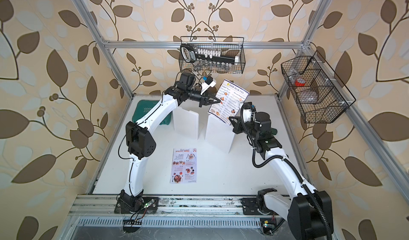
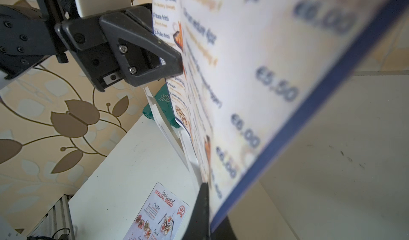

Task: Insert the menus into the narrow rack
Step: Insert the menu into the narrow rack.

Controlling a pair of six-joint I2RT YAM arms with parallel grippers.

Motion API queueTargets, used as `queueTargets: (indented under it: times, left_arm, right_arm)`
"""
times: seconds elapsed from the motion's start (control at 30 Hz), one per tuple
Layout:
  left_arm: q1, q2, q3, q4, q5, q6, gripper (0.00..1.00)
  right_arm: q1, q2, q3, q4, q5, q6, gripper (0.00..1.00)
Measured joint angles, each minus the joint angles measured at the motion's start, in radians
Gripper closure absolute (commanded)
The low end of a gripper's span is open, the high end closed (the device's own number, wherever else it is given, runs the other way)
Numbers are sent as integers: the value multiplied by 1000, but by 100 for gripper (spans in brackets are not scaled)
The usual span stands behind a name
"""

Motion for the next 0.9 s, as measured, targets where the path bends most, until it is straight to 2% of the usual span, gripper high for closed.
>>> queueTargets:
  times: [0.37,0.47,0.67,0.73,0.9]
  left_arm:
    - [30,-15,0,48,-12,-3,89]
    - [31,-21,0,50,-13,-3,80]
    - [31,-24,0,58,-31,-5,68]
    - [31,-24,0,58,-36,-8,60]
    - [31,-24,7,43,-47,-21,48]
  right_arm:
    - [-19,-16,-10,-104,19,-19,100]
    - [-22,-18,-10,-110,19,-25,100]
    - [-26,-19,-10,-111,18,-34,100]
    - [-26,-19,-10,-110,13,-37,100]
    - [-26,-26,-10,-103,-10,-44,100]
